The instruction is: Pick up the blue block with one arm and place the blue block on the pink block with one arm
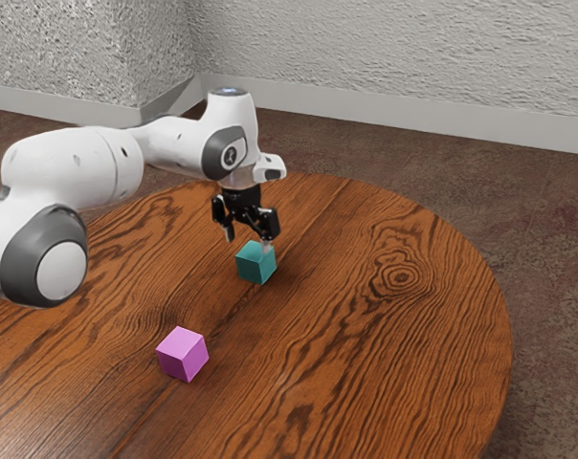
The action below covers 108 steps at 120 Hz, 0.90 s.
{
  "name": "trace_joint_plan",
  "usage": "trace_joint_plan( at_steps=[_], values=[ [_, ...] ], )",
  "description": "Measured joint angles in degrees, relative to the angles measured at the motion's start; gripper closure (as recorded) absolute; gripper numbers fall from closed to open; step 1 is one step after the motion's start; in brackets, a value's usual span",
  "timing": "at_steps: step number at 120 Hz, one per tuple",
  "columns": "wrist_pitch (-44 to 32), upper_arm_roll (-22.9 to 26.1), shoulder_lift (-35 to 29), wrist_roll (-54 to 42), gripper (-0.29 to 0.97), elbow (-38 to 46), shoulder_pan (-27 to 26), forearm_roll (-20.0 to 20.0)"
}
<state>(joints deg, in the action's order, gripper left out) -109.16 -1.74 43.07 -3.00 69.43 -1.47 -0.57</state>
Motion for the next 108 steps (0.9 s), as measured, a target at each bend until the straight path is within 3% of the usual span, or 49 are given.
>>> trace_joint_plan(
  at_steps=[108],
  values=[
    [-2.96,0.07,5.77,-1.76,0.00,-2.34,0.92,-0.81]
  ],
)
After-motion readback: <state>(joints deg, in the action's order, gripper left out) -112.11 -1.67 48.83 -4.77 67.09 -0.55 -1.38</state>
